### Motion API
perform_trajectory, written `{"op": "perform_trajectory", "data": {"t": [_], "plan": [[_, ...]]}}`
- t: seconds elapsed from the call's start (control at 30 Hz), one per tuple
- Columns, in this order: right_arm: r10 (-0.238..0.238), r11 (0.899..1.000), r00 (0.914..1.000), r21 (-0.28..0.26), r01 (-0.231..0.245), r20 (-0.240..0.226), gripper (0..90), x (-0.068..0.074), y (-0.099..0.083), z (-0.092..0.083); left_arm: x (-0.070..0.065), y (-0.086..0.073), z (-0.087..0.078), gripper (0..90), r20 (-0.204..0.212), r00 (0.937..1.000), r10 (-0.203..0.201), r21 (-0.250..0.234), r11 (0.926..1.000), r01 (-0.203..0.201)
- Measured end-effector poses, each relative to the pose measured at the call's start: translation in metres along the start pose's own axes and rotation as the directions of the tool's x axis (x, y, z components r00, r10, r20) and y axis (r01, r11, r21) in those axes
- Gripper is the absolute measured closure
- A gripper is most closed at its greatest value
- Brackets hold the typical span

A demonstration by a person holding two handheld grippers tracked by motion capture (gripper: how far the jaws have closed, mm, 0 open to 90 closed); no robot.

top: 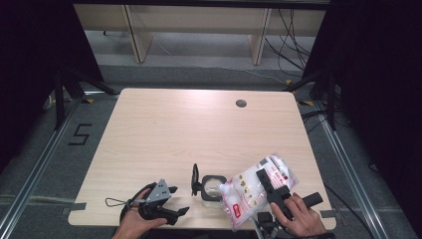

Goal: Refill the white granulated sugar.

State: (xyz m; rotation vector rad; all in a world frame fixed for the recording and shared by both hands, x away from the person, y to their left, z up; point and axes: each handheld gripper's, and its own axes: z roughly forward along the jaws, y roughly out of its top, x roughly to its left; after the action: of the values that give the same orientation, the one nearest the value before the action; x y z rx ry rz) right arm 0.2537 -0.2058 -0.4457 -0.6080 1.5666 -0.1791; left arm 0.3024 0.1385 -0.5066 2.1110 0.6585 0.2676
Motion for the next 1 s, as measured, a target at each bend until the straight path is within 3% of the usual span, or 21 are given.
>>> {"op": "perform_trajectory", "data": {"t": [0.4,0.43,0.5,0.6,0.77,0.8,0.87,0.9,0.93,1.0], "plan": [[-0.011,1.000,0.9997,0.004,0.011,0.024,44.7,-0.0030,0.0000,-0.0023,-0.0002,0.0001,-0.0003,21.8,-0.001,1.0000,0.000,-0.002,1.0000,0.000],[-0.010,1.000,0.9997,0.004,0.010,0.023,44.7,-0.0027,-0.0003,-0.0026,-0.0023,-0.0004,-0.0001,21.8,-0.003,0.9994,-0.033,-0.003,0.9994,0.033],[-0.003,1.000,0.9998,0.002,0.003,0.021,44.7,-0.0021,-0.0002,-0.0019,0.0001,0.0001,-0.0002,21.8,0.000,1.0000,0.003,0.001,1.0000,-0.003],[-0.009,1.000,0.9999,0.011,0.009,0.013,44.9,0.0004,0.0020,-0.0017,-0.0022,-0.0004,-0.0005,21.8,0.001,0.9993,-0.036,-0.001,0.9993,0.036],[0.003,1.000,0.9997,0.003,-0.003,0.026,44.9,-0.0024,0.0015,-0.0030,-0.0003,0.0001,-0.0004,21.8,0.000,1.0000,0.000,-0.001,1.0000,0.000],[0.007,1.000,0.9997,-0.001,-0.007,0.024,45.0,-0.0020,0.0012,-0.0032,-0.0022,-0.0004,-0.0002,21.8,-0.001,0.9995,-0.031,-0.002,0.9995,0.031],[0.009,1.000,0.9997,0.002,-0.009,0.024,45.0,-0.0015,0.0014,-0.0025,0.0000,-0.0001,-0.0002,21.8,0.000,1.0000,0.001,0.000,1.0000,-0.001],[0.002,1.000,0.9999,0.000,-0.002,0.016,45.0,-0.0006,0.0017,-0.0021,-0.0003,-0.0001,-0.0003,21.8,-0.001,1.0000,-0.003,-0.001,1.0000,0.003],[0.002,1.000,0.9999,0.000,-0.002,0.012,45.0,0.0003,0.0018,-0.0021,-0.0022,-0.0006,-0.0002,21.8,-0.004,0.9994,-0.035,-0.003,0.9994,0.035],[0.001,1.000,1.0000,-0.002,-0.001,0.009,45.0,0.0005,0.0018,-0.0022,-0.0019,-0.0006,0.0000,21.8,-0.002,0.9995,-0.033,-0.002,0.9995,0.033]]}}
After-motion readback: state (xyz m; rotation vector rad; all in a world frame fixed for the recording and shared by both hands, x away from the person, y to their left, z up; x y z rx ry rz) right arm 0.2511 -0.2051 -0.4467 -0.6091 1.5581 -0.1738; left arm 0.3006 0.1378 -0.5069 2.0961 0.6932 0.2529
